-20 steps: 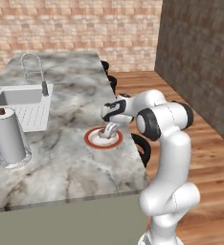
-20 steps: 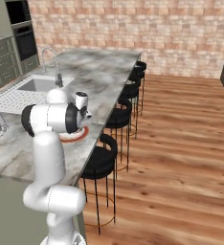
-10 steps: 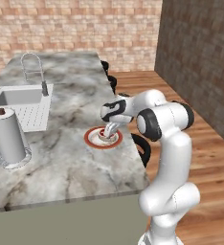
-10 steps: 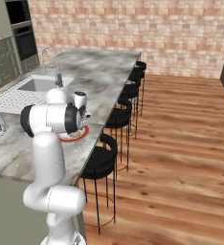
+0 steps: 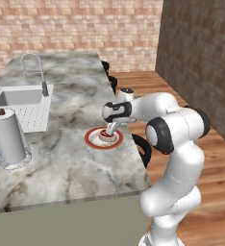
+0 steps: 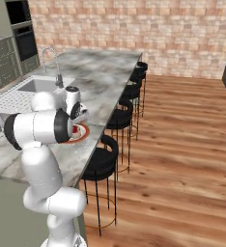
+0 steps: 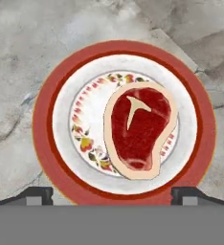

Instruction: Take the steak from the fridge and place it on the digital scale on the counter by the fridge. Wait a few seconds for a reading, then move it to the plate on the dining counter.

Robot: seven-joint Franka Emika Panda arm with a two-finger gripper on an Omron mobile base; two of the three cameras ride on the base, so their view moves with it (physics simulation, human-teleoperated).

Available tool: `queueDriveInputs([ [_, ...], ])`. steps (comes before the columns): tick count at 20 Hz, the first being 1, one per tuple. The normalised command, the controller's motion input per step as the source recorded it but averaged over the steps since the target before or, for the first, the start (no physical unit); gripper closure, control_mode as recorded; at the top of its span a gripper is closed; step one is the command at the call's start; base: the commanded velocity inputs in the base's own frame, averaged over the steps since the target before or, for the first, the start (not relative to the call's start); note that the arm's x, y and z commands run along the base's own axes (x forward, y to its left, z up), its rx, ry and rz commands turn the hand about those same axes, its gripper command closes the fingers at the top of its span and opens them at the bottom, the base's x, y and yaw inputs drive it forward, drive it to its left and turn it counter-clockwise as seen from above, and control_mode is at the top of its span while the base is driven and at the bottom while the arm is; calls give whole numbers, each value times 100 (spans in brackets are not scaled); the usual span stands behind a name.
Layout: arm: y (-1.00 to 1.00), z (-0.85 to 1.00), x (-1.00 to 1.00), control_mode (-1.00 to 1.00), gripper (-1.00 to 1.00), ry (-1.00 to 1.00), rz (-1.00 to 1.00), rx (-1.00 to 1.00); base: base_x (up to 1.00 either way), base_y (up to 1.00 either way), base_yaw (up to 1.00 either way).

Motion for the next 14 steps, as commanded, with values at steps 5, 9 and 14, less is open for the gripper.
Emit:
queueDriveInputs([
  [5,0,100,-83,-100,-100,-25,-2,-2,0,0,0],
  [9,0,100,-99,-100,-100,-6,-6,0,0,0,0],
  [14,0,95,-100,-100,-100,0,-9,0,0,0,0],
])
